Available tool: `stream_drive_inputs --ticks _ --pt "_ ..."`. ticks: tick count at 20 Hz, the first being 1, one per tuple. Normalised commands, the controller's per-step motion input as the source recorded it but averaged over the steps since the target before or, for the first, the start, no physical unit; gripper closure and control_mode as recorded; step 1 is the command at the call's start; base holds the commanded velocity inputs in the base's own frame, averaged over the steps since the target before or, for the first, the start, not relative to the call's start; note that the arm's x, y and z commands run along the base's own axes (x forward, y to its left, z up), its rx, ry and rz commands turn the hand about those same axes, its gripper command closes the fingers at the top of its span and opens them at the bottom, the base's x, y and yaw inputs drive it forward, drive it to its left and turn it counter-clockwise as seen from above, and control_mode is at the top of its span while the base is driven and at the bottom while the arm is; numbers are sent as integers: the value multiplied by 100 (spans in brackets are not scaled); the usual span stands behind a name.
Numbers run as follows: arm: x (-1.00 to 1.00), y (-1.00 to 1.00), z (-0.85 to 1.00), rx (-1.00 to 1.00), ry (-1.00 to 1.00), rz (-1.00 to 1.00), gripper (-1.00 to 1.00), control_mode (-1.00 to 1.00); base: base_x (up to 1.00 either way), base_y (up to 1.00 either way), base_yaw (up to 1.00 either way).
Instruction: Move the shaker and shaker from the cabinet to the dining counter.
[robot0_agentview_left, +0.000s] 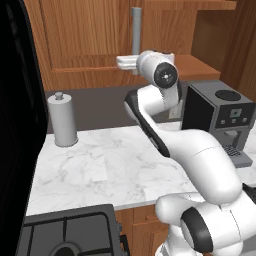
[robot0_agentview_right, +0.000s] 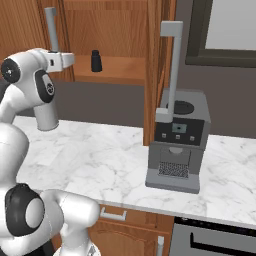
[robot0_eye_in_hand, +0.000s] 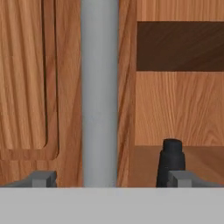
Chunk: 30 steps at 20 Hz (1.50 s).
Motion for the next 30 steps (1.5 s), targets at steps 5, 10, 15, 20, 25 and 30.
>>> stream_drive_inputs --ticks 5,10,15,20,25,30 --pt "50 18 0 0 0 0 -100 -100 0 0 0" --pt "49 14 -3 0 0 0 -100 -100 0 0 0" --pt "54 9 -9 0 0 0 -100 -100 0 0 0" --pt "34 13 -8 0 0 0 100 -100 0 0 0" --pt "-54 28 0 0 0 0 100 -100 0 0 0" --pt "-100 12 6 0 0 -4 100 -100 0 0 0"
